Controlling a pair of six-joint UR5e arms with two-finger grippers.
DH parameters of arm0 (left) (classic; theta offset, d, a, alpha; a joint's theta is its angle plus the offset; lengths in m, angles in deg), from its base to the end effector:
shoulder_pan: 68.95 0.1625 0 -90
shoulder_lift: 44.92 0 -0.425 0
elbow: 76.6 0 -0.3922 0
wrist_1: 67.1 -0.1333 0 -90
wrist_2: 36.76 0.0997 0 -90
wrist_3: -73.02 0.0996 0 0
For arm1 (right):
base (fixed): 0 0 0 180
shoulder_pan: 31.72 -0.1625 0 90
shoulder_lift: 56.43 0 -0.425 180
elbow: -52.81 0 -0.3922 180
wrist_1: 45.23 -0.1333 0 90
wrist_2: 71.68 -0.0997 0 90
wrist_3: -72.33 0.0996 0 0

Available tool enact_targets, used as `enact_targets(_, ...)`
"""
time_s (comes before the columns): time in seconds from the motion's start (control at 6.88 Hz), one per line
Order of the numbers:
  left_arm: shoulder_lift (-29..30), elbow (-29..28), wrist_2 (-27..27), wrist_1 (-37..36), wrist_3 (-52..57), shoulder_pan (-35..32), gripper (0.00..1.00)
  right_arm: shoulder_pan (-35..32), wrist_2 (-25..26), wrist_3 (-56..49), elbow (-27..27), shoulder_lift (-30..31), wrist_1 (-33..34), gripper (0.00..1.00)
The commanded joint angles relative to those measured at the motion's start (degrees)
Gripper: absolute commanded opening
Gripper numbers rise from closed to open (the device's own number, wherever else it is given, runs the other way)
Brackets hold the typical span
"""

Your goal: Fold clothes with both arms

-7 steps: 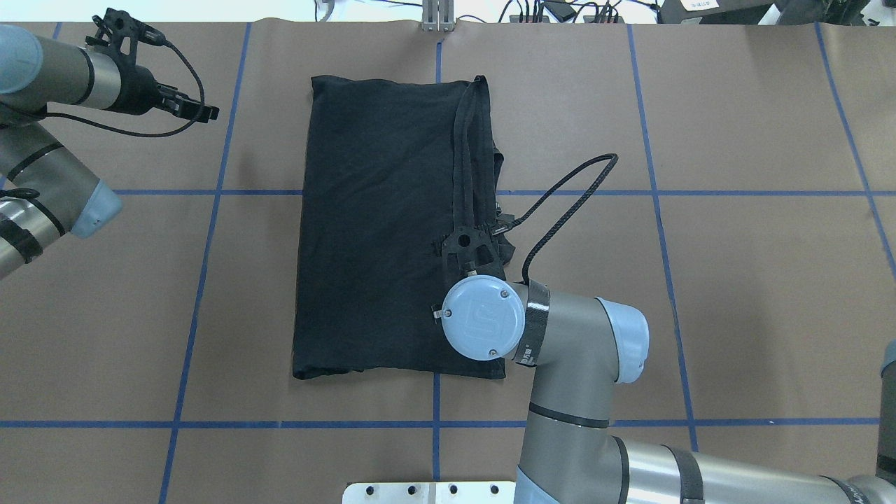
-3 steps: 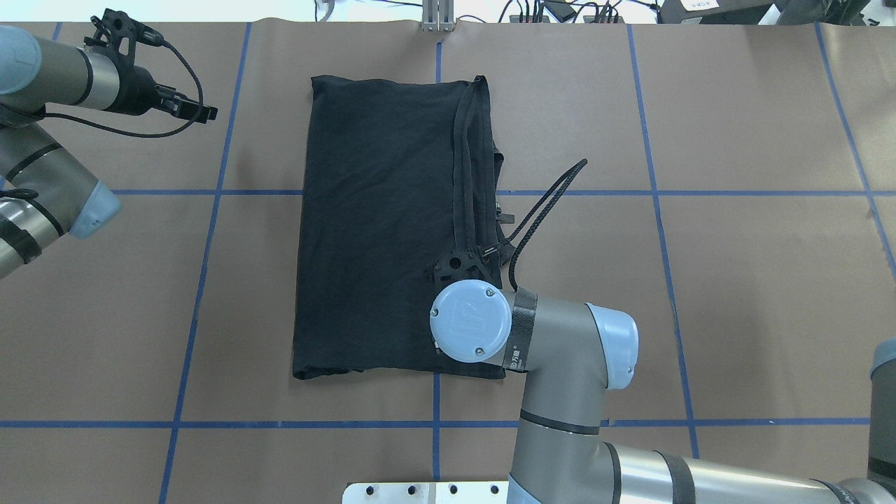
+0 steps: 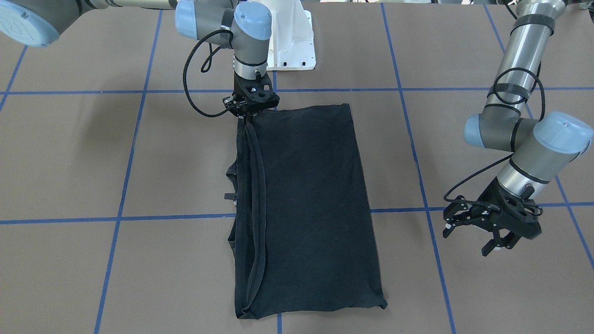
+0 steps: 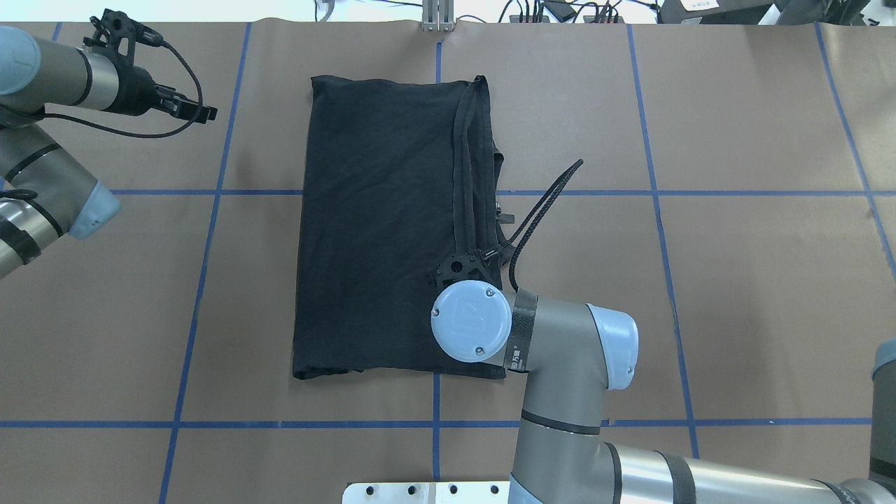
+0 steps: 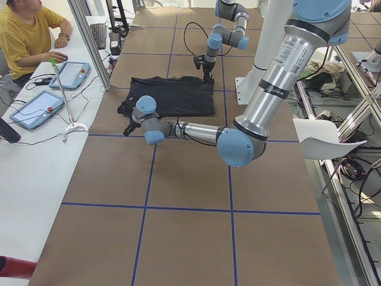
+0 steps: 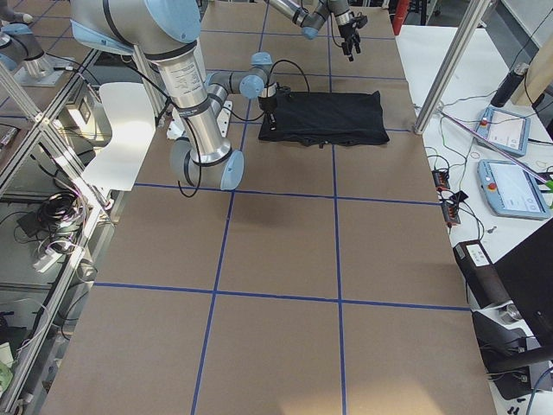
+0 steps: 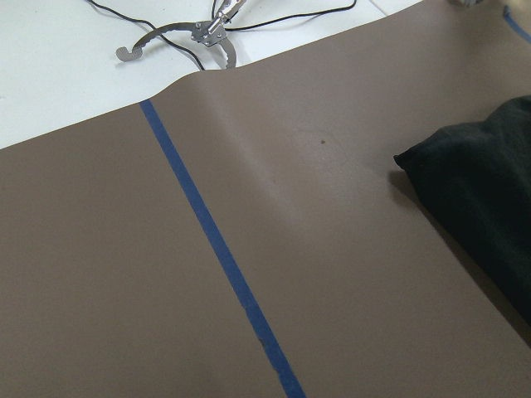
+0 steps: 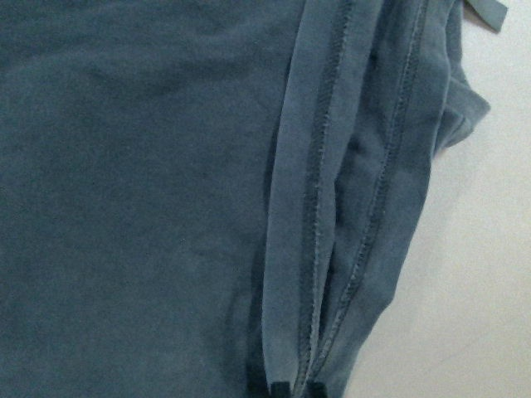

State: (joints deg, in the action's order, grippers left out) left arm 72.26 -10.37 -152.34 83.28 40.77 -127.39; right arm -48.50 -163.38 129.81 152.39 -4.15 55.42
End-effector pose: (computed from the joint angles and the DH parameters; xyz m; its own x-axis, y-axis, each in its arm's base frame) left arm 0.2948 -0.6525 0.4675 0.6019 0.4776 -0.6400 0.1064 0.7463 0.6570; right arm -0.5994 -0.3169 0.2308 0.7937 -0.3219 0.5161 0.1839 0.9358 0.3008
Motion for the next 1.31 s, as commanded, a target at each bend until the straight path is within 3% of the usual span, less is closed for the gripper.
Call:
enact_targets(0.0, 0.0, 0.1, 0.0, 0.0, 0.0, 0.1, 1.00, 0.1, 0.3, -0.1, 0.0, 0.0, 0.1, 0.07)
enact_targets(0.15, 0.0, 0.1, 0.0, 0.0, 0.0, 0.0, 1.00, 0.1, 0.5, -0.1, 0.1, 0.1, 0.0, 0.00)
enact_targets(0.58, 0.1, 0.2, 0.0, 0.0, -0.1, 0.1, 1.00, 0.0, 0.6, 0.0, 0.7, 0.4, 0.0, 0.00)
enact_targets(0.73, 0.0, 0.2, 0.0, 0.0, -0.1, 0.0, 1.00, 0.0, 0.6, 1.0, 0.3, -0.7, -0.7, 0.43)
enact_targets(0.87, 0.1, 0.2, 0.0, 0.0, -0.2, 0.0, 1.00, 0.0, 0.6, 2.4, 0.1, -1.1, -0.8, 0.75)
enact_targets(1.16, 0.0, 0.2, 0.0, 0.0, -0.2, 0.1, 1.00, 0.3, 0.6, 3.2, -1.7, -1.3, -0.7, 0.71)
